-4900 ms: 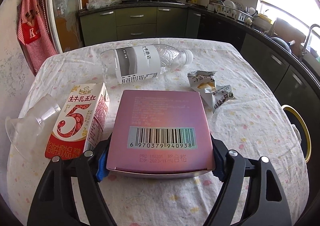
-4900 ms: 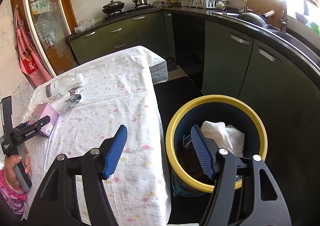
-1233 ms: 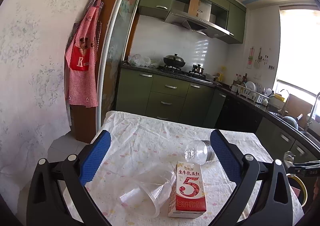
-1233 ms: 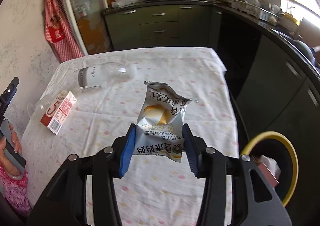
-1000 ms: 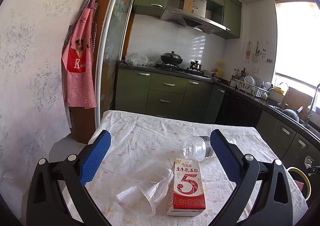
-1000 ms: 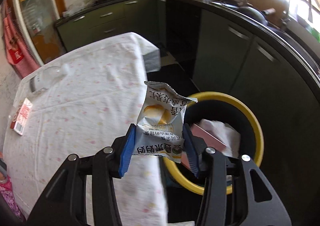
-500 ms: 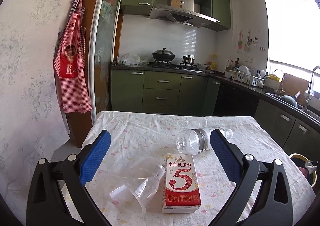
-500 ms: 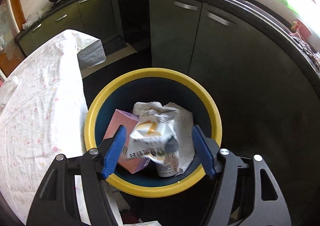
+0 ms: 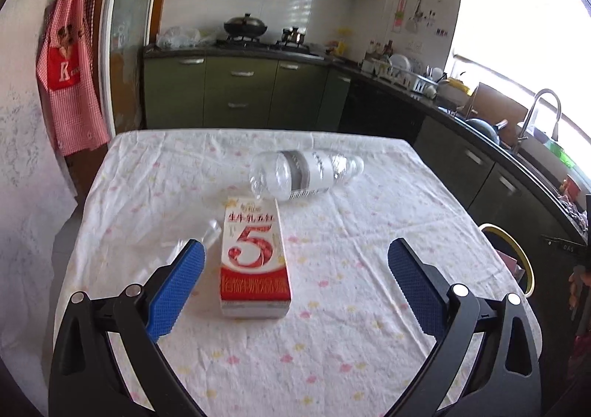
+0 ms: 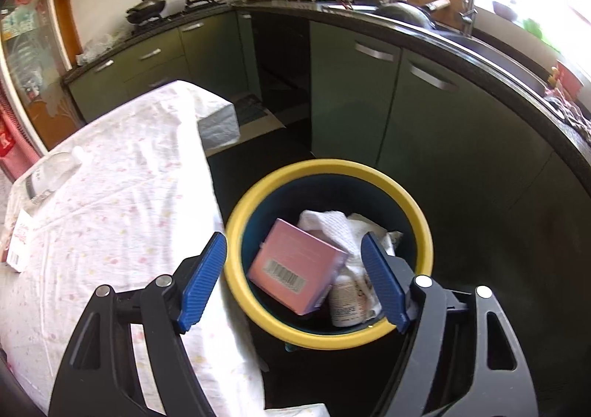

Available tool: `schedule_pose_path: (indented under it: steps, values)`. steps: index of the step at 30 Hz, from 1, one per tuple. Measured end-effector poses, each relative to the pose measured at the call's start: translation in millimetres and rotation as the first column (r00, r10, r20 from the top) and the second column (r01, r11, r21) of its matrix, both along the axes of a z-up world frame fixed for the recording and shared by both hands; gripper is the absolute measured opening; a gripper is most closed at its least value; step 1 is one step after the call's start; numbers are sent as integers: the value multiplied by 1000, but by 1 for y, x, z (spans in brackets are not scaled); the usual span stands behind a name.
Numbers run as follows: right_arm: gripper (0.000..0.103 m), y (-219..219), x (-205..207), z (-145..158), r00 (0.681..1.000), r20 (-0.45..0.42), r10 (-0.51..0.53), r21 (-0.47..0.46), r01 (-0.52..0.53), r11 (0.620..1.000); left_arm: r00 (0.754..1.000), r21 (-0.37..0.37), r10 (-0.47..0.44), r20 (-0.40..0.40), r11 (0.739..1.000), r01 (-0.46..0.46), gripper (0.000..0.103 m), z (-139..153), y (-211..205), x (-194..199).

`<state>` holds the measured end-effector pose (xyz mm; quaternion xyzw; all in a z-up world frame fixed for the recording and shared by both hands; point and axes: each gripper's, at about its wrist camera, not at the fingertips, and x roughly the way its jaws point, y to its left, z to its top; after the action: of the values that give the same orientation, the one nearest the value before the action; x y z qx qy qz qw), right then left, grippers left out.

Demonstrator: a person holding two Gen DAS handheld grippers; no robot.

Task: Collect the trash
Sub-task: 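Grasp the red-and-white milk carton with the left gripper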

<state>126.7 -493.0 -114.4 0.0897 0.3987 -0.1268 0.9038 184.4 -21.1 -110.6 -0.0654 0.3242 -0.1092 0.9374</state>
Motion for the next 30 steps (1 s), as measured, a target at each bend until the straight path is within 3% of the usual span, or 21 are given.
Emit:
schedule_pose_path:
  steps: [3,7,18,22,25,30]
  values:
    - [72,13,-1,5,998,28,49,8,-49,999,997,-13,14,-78,1000,-15,98,-16,6,-5]
    - [72,25,1,8,994,46,99,28,-100,995,993,18,23,-119,1000,-21,98,-33,3,0]
    - [72,32,3,-1,989,50,137,80,-141,987,983,119,74,-170,991,-54,94,-50,-11,36]
    - [72,30,4,-6,989,46,139,92,-143,985,980,137,82,-183,989,-57,80,-57,-16,45]
    - [72,29,3,-8,989,45,140,97,-143,985,976,131,83,-201,990,-58,57,-60,-16,50]
    - [72,28,3,-9,989,45,140,99,-144,985,980,146,87,-177,987,-61,55,-56,-20,46]
